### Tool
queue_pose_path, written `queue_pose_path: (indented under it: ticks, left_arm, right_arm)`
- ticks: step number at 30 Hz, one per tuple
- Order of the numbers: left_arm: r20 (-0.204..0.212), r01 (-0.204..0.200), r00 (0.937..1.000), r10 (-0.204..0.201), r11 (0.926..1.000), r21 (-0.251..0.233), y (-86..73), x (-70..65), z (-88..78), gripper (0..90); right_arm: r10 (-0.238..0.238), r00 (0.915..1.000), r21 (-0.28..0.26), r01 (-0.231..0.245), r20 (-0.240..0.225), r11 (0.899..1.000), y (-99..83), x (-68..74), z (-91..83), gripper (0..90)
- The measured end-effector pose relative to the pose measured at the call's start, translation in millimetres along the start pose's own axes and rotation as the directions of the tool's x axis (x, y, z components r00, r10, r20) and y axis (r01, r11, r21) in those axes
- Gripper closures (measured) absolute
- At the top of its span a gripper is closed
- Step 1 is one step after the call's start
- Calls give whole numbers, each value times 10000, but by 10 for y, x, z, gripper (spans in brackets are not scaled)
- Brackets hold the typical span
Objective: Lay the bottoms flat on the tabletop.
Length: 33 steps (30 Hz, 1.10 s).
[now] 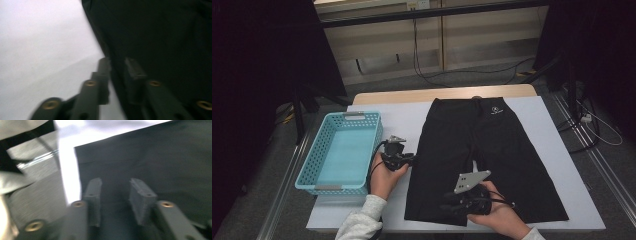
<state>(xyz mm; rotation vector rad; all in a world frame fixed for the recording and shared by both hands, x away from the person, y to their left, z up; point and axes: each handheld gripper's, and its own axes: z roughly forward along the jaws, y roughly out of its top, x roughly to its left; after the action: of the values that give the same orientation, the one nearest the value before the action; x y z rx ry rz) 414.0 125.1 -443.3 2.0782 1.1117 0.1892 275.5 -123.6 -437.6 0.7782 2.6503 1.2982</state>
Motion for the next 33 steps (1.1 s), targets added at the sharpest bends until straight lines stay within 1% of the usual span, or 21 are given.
queue_pose_path:
  ticks: [1,2,3,4,5,6,7,8,9,10,11,12,14,15,16,17,18,19,20,28,33]
  left_arm:
    - [0,0,10000,0,10000,0,0,0,0,641]
    - [99,11,10000,-11,10000,-4,1,-1,-3,617]
    - [99,11,10000,-11,10000,-4,1,-1,-3,579]
    - [165,-32,9999,31,10000,62,0,-9,2,546]
    - [165,-32,9999,31,10000,62,0,-9,2,529]
    - [226,-92,9997,90,9999,89,-2,-17,1,512]
    - [226,-92,9997,90,9999,89,-2,-17,1,490]
    - [195,-98,9998,97,9999,27,-2,-28,1,466]
    - [195,-98,9998,97,9999,27,-2,-28,1,444]
    - [206,-236,9995,235,9997,26,0,-41,-11,434]
    - [206,-236,9995,235,9997,26,0,-41,-11,429]
    - [198,-459,9988,459,9989,21,1,-52,-23,418]
    - [189,-563,9982,563,9984,3,0,-57,-25,376]
    - [223,-553,9982,552,9985,47,-2,-62,-33,376]
    - [318,-577,9978,575,9983,39,-8,-61,-48,368]
    - [318,-577,9978,575,9983,39,-8,-61,-48,364]
    - [348,-537,9980,536,9986,7,-18,-64,-63,358]
    - [348,-537,9980,536,9986,7,-18,-64,-63,345]
    - [400,-681,9969,682,9977,-30,-21,-59,-85,337]
    - [621,-679,9956,698,9971,-329,-38,-62,-138,255]
    - [677,-534,9962,545,9984,-176,-71,-42,-171,198]
  right_arm:
    - [0,10000,0,0,0,10000,0,0,0,549]
    - [166,9985,-165,-157,521,9997,-9,-69,-42,495]
    - [166,9985,-165,-157,521,9997,-9,-69,-42,495]
    - [455,9936,-352,-421,1030,9985,-15,-129,-83,411]
    - [455,9936,-352,-421,1030,9985,-15,-129,-83,411]
    - [665,9873,-501,-598,1443,9969,-19,-187,-126,370]
    - [665,9873,-501,-598,1443,9969,-19,-187,-126,370]
    - [901,9787,-674,-789,1845,9946,-24,-247,-162,311]
    - [901,9787,-674,-789,1845,9946,-24,-247,-162,311]
    - [1102,9669,-831,-933,2303,9922,-28,-302,-193,256]
    - [1102,9669,-831,-933,2303,9922,-28,-302,-193,256]
    - [1072,9559,-932,-845,2735,9921,-24,-341,-226,244]
    - [1285,9461,-1122,-991,2972,9887,-28,-392,-257,230]
    - [1285,9461,-1122,-991,2972,9887,-28,-392,-257,230]
    - [1447,9327,-1190,-1109,3304,9867,-42,-452,-275,213]
    - [1447,9327,-1190,-1109,3304,9867,-42,-452,-275,213]
    - [1638,9262,-1248,-1282,3397,9839,-58,-511,-284,210]
    - [1638,9262,-1248,-1282,3397,9839,-58,-511,-284,210]
    - [1752,9205,-1276,-1385,3493,9821,-64,-553,-290,206]
    - [2003,9080,-1449,-1567,3680,9770,-64,-670,-285,200]
    - [2137,8987,-1562,-1650,3829,9738,-56,-723,-290,185]
